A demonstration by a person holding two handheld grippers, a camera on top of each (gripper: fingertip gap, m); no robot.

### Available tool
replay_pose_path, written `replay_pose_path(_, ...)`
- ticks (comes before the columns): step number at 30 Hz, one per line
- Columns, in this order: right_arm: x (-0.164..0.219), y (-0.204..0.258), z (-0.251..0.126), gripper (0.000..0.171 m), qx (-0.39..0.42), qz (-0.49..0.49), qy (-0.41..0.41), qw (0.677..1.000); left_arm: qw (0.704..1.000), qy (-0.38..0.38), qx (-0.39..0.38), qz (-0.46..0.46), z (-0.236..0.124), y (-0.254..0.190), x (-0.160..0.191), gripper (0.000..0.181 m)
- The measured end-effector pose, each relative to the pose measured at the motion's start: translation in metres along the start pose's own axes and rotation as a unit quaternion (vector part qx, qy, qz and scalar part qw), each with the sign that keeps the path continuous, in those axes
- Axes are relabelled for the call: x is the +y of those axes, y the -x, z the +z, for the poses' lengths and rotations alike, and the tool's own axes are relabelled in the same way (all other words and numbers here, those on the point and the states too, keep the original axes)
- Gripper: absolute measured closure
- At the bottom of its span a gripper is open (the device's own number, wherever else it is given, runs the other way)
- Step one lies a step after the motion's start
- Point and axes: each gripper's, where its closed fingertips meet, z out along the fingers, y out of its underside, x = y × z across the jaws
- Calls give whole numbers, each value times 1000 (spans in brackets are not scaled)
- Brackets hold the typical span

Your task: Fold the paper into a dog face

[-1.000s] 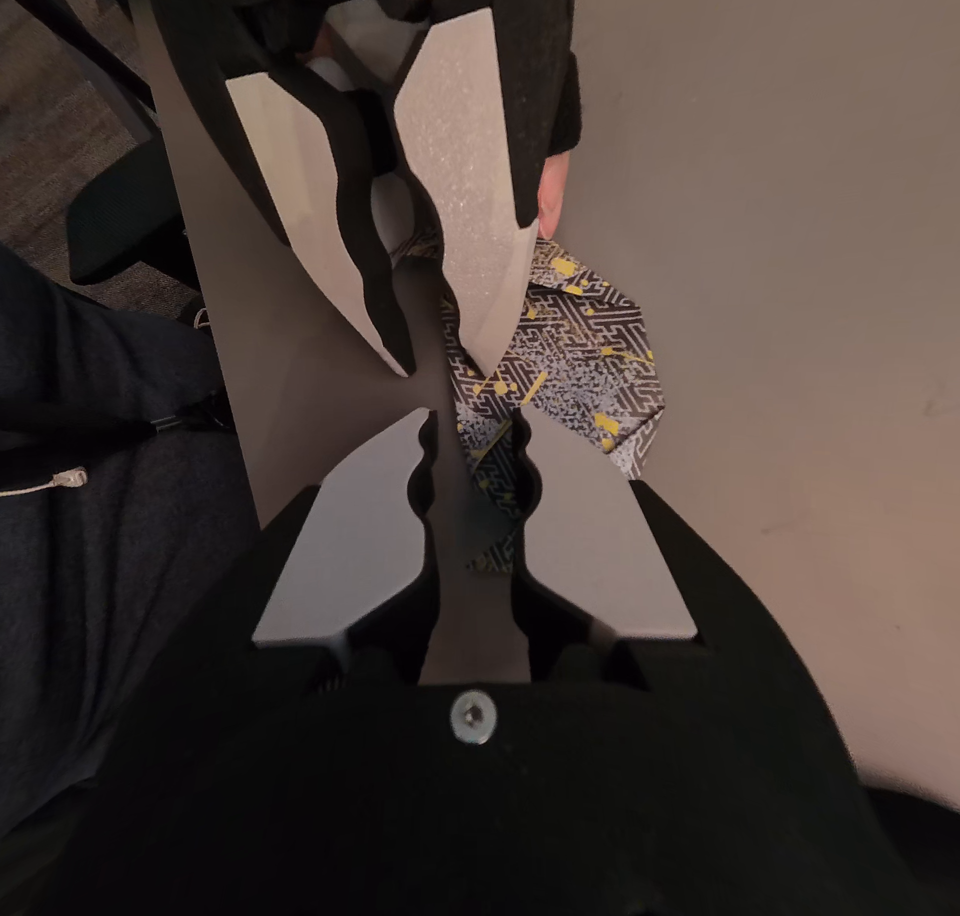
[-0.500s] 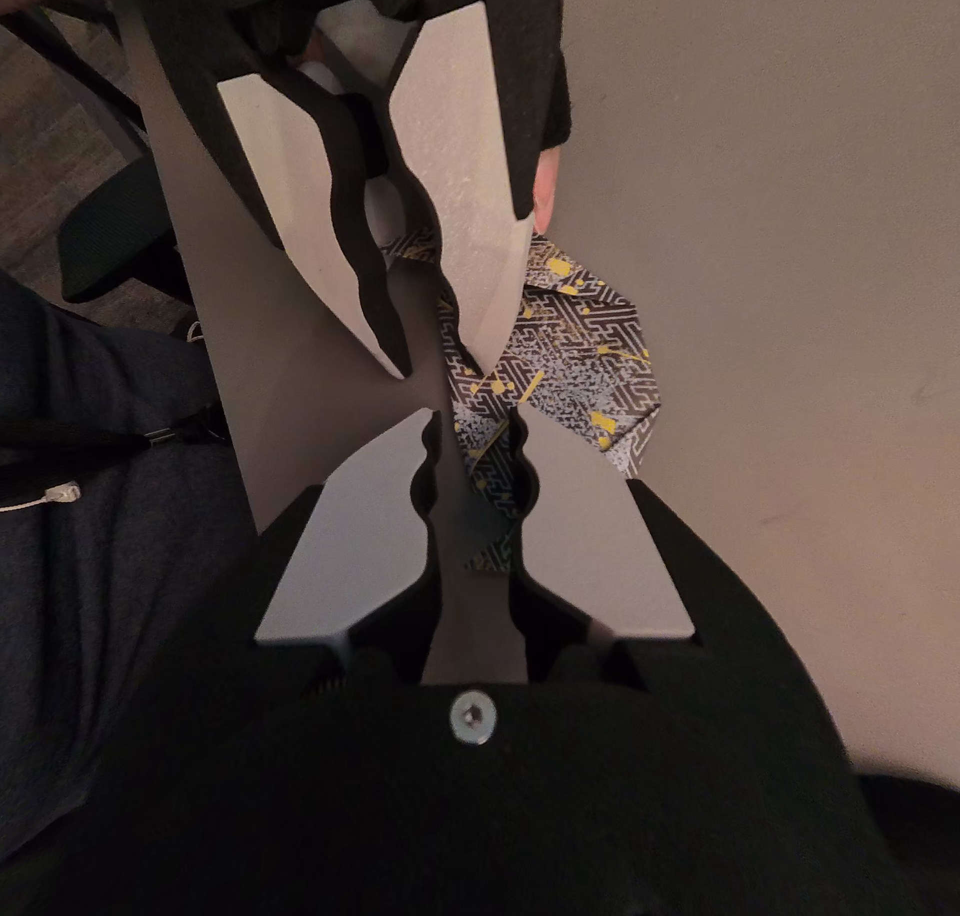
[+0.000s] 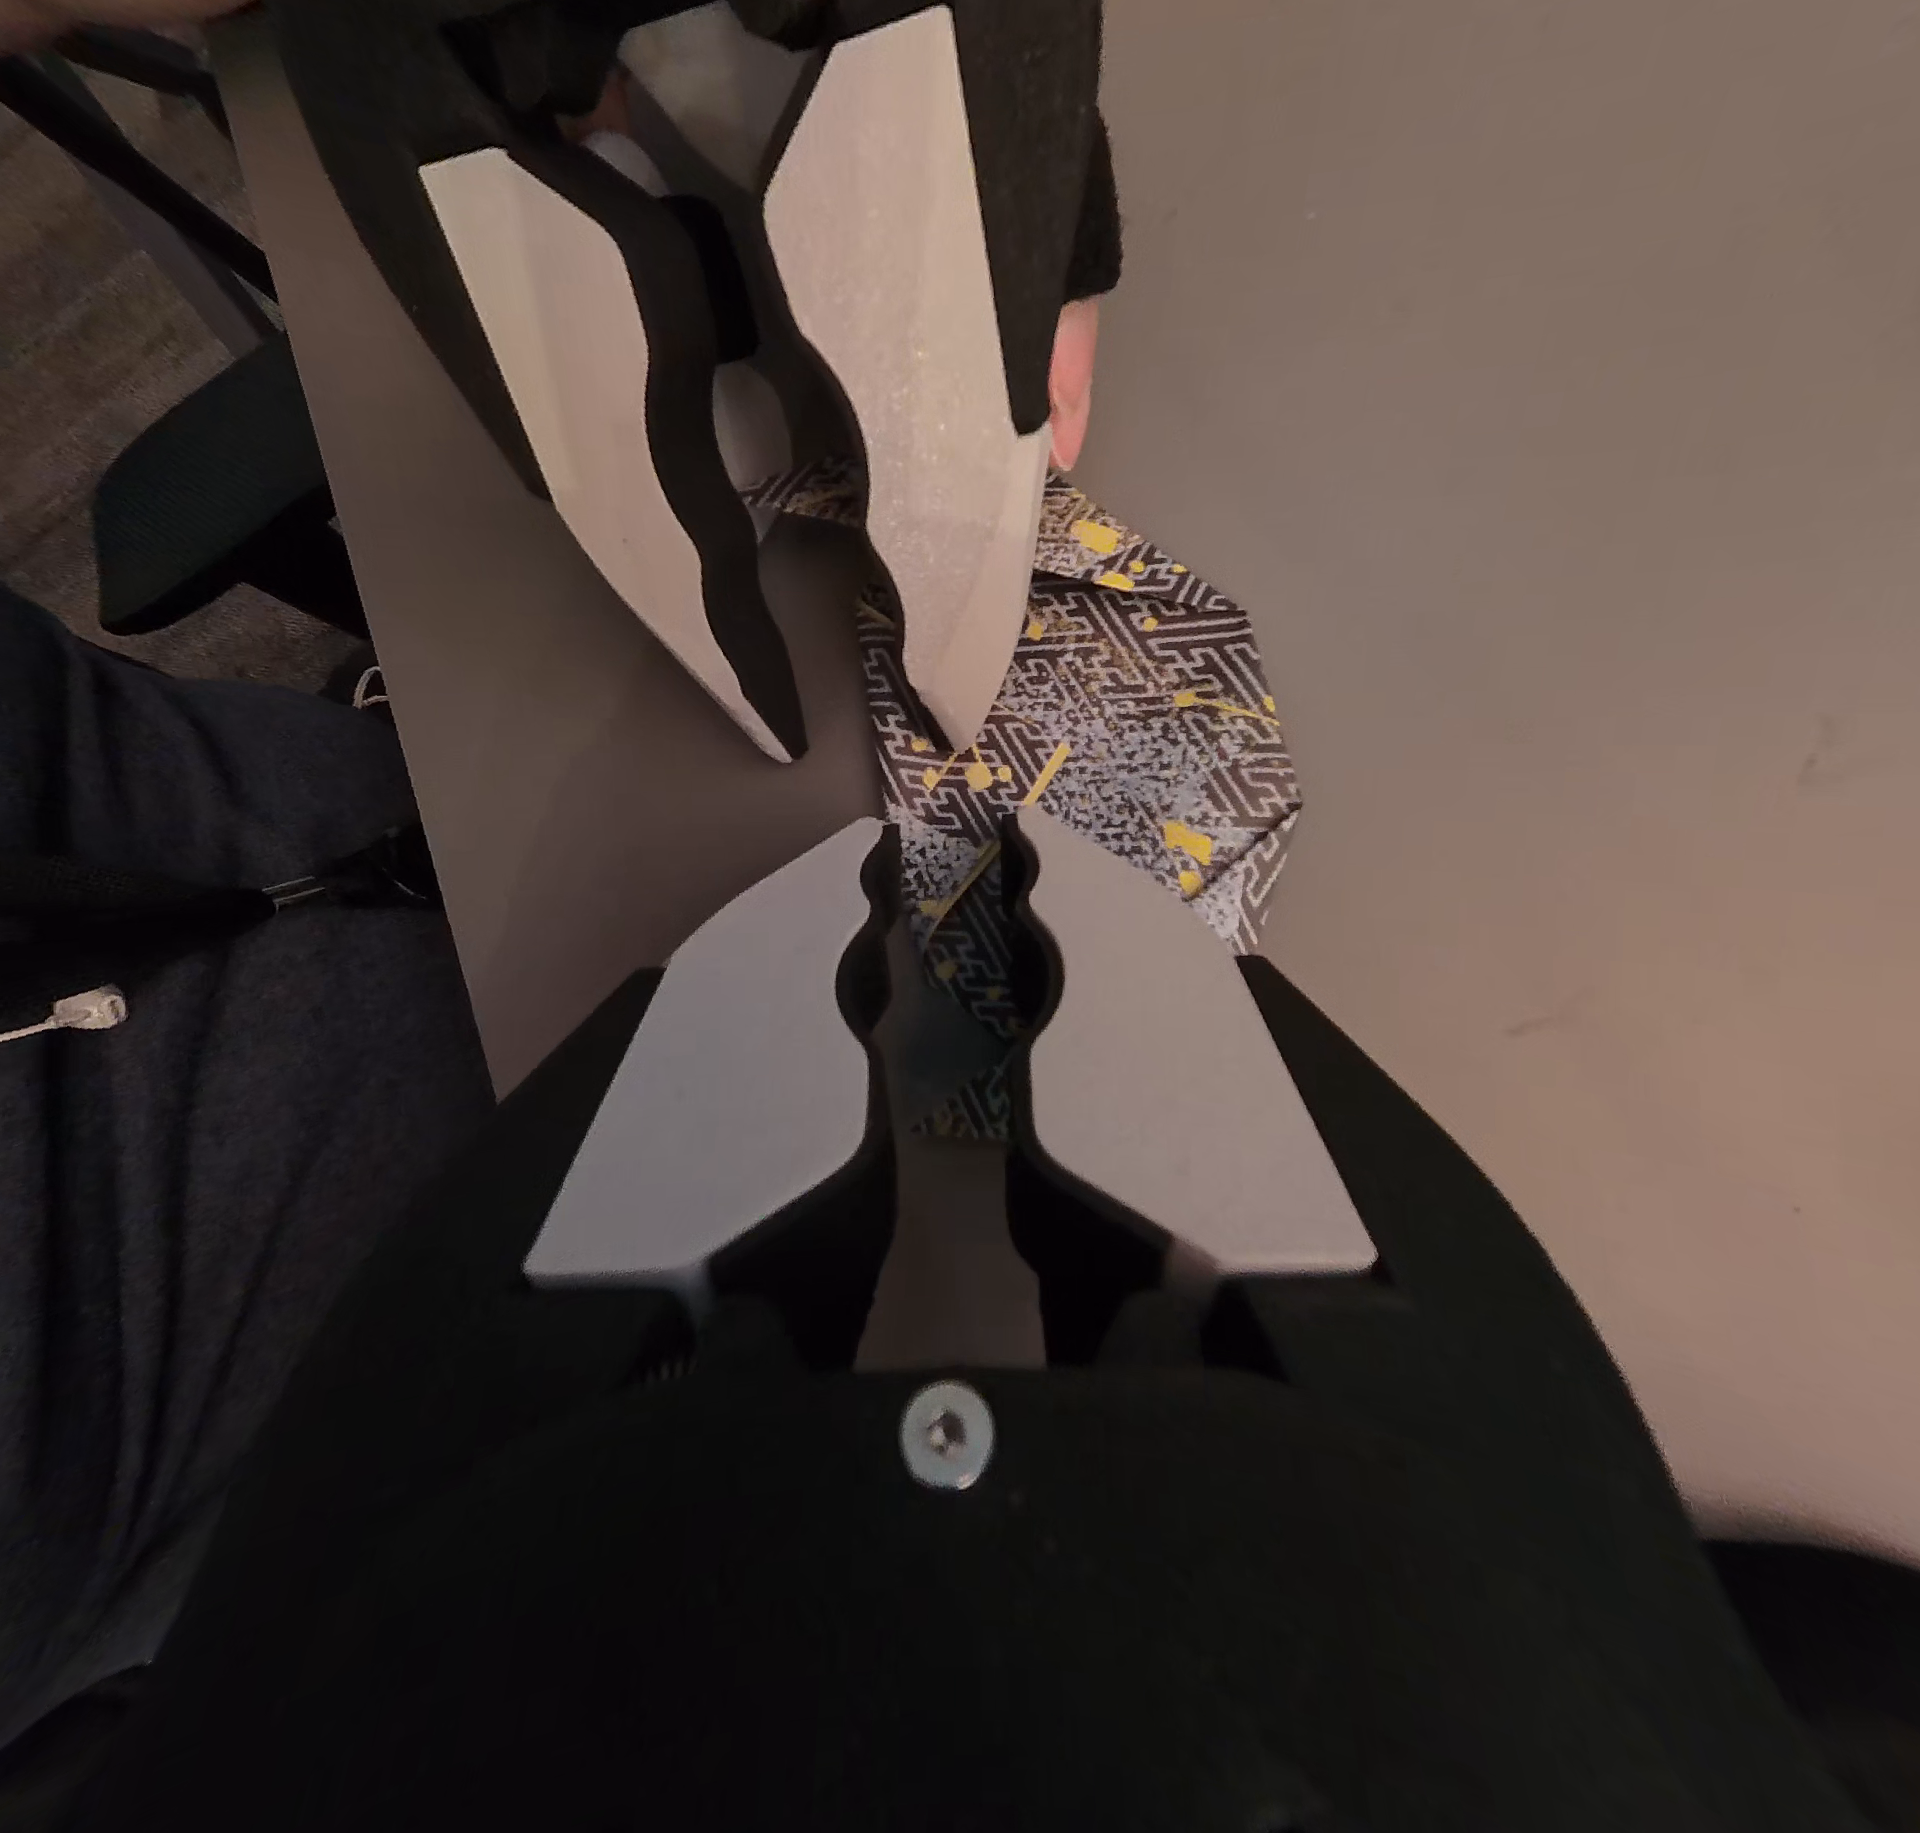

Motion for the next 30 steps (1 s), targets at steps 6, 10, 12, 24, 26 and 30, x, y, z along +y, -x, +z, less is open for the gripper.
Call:
replay_pose_path(6, 1, 0, -1, 150, 0, 22, 2, 1000, 1000, 0, -1, -1, 0, 0, 0, 153)
replay_pose_path(10, 2, 1, -3, 147, -7, 60, 8, 998, 1000, -1, -1, -2, 0, 0, 0, 153)
replay_pose_path(12, 2, 2, -3, 146, -3, 63, 9, 998, 1000, -1, -1, -2, 0, 0, 0, 153)
replay_pose_path(24, 3, 0, -2, 150, 30, 36, 19, 999, 1000, -3, 0, -5, 0, 1, 0, 153)
replay_pose_path(26, 3, 0, -2, 150, 28, 36, 19, 999, 1000, -4, 1, -6, 0, 1, 0, 152)
replay_pose_path(30, 3, 1, -2, 151, 24, 35, 19, 999, 1000, -3, 1, -3, 0, 1, 0, 152)
